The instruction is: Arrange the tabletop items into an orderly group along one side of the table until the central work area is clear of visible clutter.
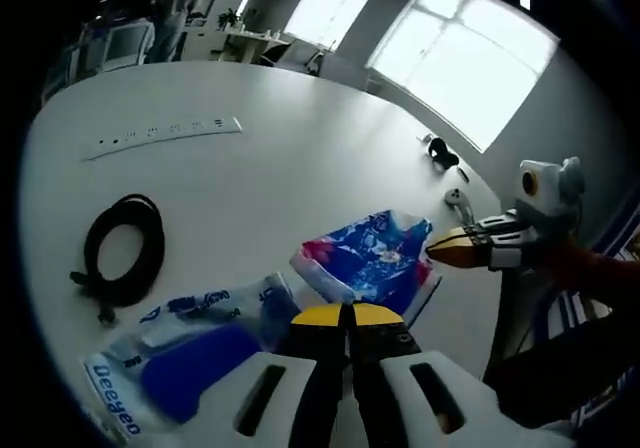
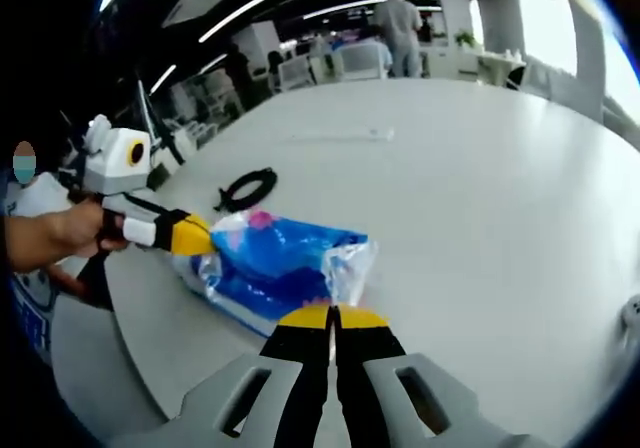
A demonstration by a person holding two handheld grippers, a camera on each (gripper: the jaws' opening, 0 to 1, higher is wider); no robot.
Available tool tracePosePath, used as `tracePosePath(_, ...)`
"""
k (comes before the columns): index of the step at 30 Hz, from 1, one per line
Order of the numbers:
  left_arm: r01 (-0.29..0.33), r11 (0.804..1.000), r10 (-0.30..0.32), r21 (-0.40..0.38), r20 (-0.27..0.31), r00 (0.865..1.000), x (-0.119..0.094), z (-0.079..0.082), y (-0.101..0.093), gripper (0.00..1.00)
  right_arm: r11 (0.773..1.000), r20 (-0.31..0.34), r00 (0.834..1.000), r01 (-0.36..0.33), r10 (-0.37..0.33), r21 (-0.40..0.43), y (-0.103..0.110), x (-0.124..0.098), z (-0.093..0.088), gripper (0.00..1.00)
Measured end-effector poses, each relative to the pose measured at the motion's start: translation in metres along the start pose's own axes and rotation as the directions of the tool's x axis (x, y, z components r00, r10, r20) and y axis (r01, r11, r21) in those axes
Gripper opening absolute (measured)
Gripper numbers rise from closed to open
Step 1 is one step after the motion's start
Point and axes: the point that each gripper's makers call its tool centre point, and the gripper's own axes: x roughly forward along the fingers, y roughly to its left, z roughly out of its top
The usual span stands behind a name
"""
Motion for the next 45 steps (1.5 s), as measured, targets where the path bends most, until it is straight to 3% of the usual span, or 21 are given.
tracePosePath(20,-0.005,1.000,0.005,-0.012,-0.006,1.000,0.029,-0.002,0.005,0.00,1.000,-0.017,0.999,0.030,-0.030,0.002,-0.022,0.005,-0.012,0.00)
tracePosePath(45,-0.028,1.000,0.028,-0.002,-0.039,0.999,0.046,-0.016,0.010,0.00,0.999,-0.044,0.998,0.038,-0.039,-0.027,-0.035,0.024,-0.030,0.00)
